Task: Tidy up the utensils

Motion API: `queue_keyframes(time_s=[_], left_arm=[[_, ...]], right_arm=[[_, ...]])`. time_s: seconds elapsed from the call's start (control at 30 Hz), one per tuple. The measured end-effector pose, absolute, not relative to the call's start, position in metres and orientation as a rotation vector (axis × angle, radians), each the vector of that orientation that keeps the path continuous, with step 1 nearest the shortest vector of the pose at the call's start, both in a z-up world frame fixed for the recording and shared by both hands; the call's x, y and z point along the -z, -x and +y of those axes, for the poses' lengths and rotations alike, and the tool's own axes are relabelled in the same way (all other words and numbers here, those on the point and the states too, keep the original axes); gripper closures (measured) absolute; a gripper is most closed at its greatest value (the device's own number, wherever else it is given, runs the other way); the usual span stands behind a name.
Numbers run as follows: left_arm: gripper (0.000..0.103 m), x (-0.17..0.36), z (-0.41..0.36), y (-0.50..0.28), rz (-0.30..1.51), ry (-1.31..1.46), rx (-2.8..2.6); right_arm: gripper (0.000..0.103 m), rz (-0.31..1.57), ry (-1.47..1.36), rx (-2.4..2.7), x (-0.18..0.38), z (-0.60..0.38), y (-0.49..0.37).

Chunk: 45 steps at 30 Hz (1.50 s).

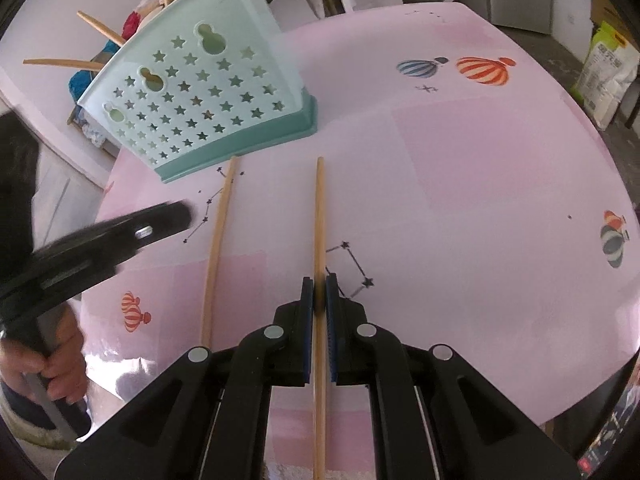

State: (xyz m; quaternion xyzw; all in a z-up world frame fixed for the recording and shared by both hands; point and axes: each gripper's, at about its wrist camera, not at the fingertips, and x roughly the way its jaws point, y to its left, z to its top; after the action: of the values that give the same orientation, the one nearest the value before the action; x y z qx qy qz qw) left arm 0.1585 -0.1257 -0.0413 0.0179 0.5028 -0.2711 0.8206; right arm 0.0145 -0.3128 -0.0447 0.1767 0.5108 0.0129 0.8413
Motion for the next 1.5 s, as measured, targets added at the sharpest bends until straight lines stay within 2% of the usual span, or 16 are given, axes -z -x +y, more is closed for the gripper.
queue_keyframes(time_s=[0.1,0.17,0.2,0.33,0.5,0.57,0.63,0.7,1.0,1.17,1.3,1.5], left_arm=[[0.073,0.053,-0.152,-0.169,1.077,-0.153,0.523],[0.082,0.054,-0.158,-0.172,1.042,-0.192,0.486],[0.094,0.055,-0.157,-0.174,1.040,-0.196,0.479],[0.098,0.053,-0.140,-0.170,1.052,-0.155,0.469],[0.099,0.052,-0.100,-0.158,1.073,-0.088,0.432],[0.099,0.052,-0.084,-0.154,1.086,-0.050,0.421],[0.098,0.053,-0.072,-0.150,1.093,-0.030,0.413],[0.098,0.054,-0.066,-0.149,1.099,-0.016,0.406],[0.098,0.056,-0.067,-0.146,1.100,-0.035,0.403],[0.098,0.057,-0.077,-0.147,1.098,-0.075,0.408],[0.098,0.058,-0.084,-0.148,1.079,-0.105,0.409],[0.098,0.058,-0.087,-0.154,1.083,-0.100,0.408]], right_arm=[[0.097,1.078,-0.380,-0.018,0.045,-0.314,-0.010],[0.097,1.079,-0.369,-0.014,0.045,-0.313,-0.010],[0.097,1.079,-0.364,-0.016,0.045,-0.312,-0.010],[0.097,1.082,-0.340,-0.038,0.044,-0.311,-0.012],[0.095,1.090,-0.311,-0.090,0.045,-0.305,-0.023],[0.089,1.092,-0.297,-0.106,0.044,-0.301,-0.030],[0.078,1.090,-0.285,-0.115,0.044,-0.297,-0.037],[0.075,1.089,-0.255,-0.122,0.042,-0.293,-0.044],[0.074,1.083,-0.081,-0.113,0.042,-0.267,-0.072],[0.078,1.072,-0.005,-0.082,0.044,-0.246,-0.081],[0.095,1.073,-0.033,-0.083,0.045,-0.243,-0.082],[0.097,1.071,-0.141,-0.075,0.046,-0.247,-0.082]])
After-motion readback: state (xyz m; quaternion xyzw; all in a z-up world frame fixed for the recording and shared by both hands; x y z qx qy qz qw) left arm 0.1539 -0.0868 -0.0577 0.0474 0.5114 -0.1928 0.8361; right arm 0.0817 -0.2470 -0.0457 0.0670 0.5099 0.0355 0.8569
